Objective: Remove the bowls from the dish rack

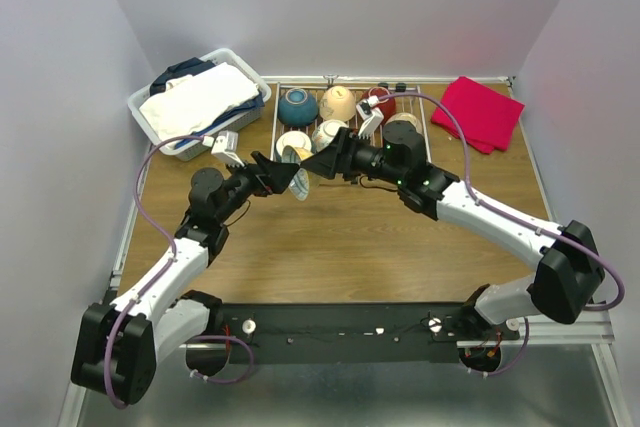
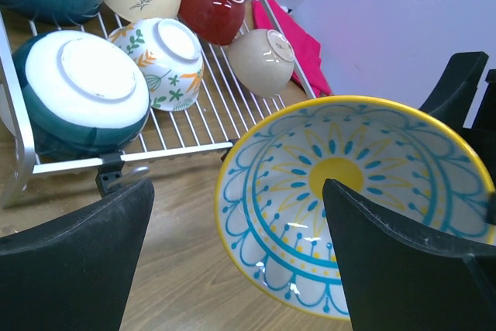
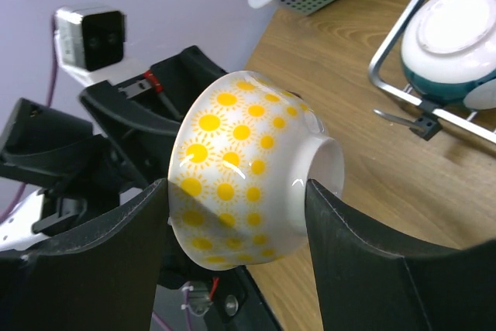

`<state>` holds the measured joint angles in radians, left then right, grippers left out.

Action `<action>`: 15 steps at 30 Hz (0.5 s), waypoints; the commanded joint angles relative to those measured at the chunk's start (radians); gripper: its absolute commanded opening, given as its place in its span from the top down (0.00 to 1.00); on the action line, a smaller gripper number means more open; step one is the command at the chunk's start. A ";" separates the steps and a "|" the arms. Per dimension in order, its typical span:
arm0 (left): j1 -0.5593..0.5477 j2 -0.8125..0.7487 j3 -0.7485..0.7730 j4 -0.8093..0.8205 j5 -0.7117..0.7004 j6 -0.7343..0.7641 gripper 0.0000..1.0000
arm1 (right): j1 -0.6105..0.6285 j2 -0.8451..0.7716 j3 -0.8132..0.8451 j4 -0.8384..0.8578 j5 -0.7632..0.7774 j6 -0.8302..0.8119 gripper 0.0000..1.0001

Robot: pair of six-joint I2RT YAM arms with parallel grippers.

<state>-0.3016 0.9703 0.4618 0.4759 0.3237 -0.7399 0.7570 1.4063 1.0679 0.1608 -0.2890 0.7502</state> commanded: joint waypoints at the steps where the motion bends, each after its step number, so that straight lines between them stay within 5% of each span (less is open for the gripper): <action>1: -0.001 0.010 -0.018 0.047 0.040 -0.026 0.01 | -0.005 -0.052 -0.023 0.160 -0.079 0.061 0.57; 6: -0.001 0.010 -0.043 0.078 0.077 -0.048 0.05 | -0.005 -0.056 -0.049 0.221 -0.099 0.098 0.57; 15: 0.013 0.001 -0.124 0.225 0.129 -0.144 0.31 | -0.008 -0.047 -0.097 0.289 -0.131 0.147 0.56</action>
<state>-0.2989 0.9794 0.3687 0.5934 0.3962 -0.8268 0.7570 1.3857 1.0016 0.3222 -0.3759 0.8497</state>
